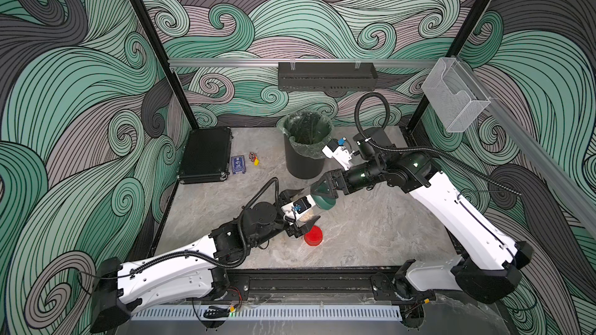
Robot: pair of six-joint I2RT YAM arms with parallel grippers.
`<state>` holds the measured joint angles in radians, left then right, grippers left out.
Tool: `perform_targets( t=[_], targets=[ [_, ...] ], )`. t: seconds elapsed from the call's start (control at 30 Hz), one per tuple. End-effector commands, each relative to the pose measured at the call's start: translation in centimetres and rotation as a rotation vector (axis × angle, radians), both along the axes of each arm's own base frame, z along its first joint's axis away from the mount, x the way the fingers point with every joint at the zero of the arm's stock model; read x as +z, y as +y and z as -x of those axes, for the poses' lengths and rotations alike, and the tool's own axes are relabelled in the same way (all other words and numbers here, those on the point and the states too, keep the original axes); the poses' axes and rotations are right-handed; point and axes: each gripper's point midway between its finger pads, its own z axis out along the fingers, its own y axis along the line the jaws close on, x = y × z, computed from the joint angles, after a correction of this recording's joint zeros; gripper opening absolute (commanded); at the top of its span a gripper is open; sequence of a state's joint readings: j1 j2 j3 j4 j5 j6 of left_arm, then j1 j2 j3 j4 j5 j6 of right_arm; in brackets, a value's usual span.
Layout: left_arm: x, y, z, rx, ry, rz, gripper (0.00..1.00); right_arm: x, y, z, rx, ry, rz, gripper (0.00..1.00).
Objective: Empty expired oatmeal from jars
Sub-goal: Unscrew the lid from the jar.
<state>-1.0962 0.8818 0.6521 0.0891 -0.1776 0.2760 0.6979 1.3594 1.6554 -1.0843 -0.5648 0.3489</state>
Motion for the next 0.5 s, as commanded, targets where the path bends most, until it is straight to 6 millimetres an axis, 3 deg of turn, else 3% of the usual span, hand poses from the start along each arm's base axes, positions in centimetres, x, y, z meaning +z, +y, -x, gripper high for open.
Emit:
perform_targets(
  t=[0.0, 0.47],
  targets=[
    [4.2, -0.3, 0.4, -0.021, -0.045, 0.146, 0.42, 0.1, -1.2, 0.8, -0.001, -0.007, 0.021, 0.99],
    [5.0, 0.2, 0.8, -0.028, -0.044, 0.167, 0.42, -0.6, -0.2, 1.4, 0.052, 0.05, 0.005, 0.96]
  ],
)
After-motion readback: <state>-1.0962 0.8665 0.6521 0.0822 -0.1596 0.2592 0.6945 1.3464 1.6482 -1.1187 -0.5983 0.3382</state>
